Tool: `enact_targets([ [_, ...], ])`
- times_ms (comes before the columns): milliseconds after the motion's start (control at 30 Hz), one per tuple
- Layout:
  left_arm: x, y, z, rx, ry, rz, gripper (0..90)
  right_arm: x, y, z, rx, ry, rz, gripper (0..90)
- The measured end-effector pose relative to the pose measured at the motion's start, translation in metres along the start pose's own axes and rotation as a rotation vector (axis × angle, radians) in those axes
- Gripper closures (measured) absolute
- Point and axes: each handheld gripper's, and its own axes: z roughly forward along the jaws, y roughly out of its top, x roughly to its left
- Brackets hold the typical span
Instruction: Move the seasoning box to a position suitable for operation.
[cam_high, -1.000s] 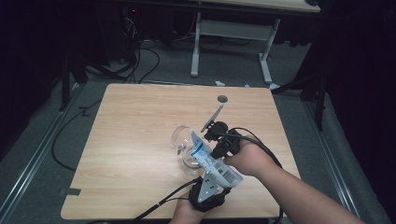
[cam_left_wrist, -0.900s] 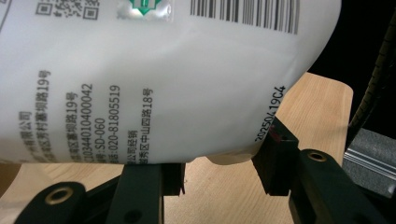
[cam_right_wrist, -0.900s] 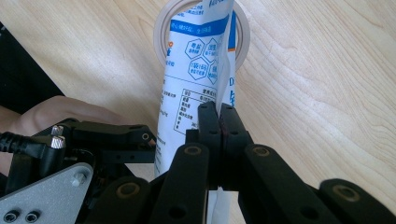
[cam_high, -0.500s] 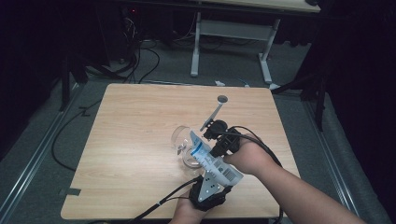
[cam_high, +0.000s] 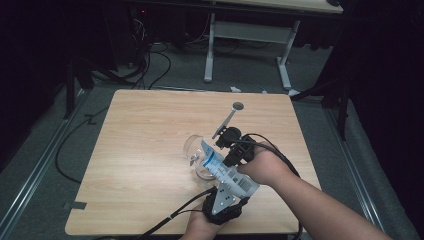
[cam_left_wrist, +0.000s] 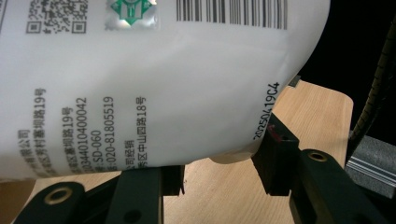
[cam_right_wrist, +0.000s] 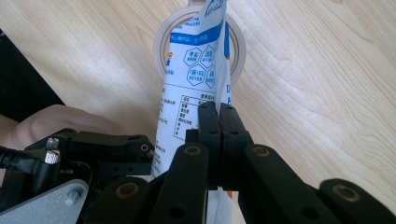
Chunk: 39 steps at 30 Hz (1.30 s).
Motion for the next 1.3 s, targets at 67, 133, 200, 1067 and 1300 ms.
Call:
enact_targets([
  [67, 0.0004, 0.0001, 0.0001, -0.001, 0.001, 0.0, 59.2, 0.0002, 0.0005, -0.0003, 0.001, -0.002, -0.002, 90.0],
  [133, 0.0007, 0.0, 0.0002, -0.001, 0.002, 0.002, 59.2, 0.0004, 0.0008, -0.0003, 0.001, -0.006, -0.002, 90.0],
  [200, 0.0008, 0.0, 0.0002, 0.0, 0.003, 0.003, 59.2, 0.0007, 0.0011, -0.0003, 0.003, -0.007, -0.003, 90.0],
  [1067, 0.0003, 0.0025, 0.001, -0.005, 0.006, 0.005, 59.3, -0.0001, 0.0022, -0.0018, 0.004, -0.002, -0.009, 90.0],
  [1300, 0.0012, 0.003, 0.0011, -0.01, 0.007, -0.002, 59.3, -0.001, 0.0034, -0.0019, -0.001, 0.001, -0.014, 90.0],
])
